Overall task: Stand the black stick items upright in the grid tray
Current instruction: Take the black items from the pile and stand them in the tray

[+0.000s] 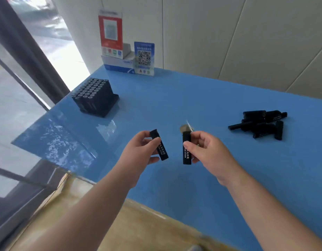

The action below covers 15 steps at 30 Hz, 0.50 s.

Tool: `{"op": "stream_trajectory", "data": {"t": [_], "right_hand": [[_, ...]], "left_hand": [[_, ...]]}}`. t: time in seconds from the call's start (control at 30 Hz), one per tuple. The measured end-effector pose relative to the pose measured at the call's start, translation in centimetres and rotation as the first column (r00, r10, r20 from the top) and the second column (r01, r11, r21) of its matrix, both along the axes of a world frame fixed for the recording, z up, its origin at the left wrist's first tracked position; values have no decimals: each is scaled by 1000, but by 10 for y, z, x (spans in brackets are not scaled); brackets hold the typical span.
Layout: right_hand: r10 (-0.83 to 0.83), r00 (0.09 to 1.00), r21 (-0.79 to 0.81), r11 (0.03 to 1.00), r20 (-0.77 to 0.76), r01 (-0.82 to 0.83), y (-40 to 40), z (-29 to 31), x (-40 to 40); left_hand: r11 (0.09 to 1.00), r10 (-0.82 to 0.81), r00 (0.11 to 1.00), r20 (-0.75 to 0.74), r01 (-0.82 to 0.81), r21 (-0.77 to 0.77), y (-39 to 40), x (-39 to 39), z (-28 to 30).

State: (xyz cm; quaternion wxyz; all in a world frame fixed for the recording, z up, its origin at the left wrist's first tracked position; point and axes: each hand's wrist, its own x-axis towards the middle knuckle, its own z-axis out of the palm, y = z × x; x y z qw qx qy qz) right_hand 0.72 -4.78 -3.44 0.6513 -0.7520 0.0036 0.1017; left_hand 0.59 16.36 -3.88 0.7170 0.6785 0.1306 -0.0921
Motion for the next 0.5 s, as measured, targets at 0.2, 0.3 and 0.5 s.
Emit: {"op": "stream_trajectory", "data": {"t": [0.2,0.3,0.5], "right_hand": [[89,995,-15,996,40,-88,104,11,-8],[135,987,-22,991,83,-133,155,25,-14],[217,968,-74,975,127,-209,241,31,-26]], "left_hand": [[997,82,996,26,-82,-11,110,-34,10],[996,75,995,60,-78,49,170,-50,16],[991,74,992,104,-85,106,264,-63,30]]}}
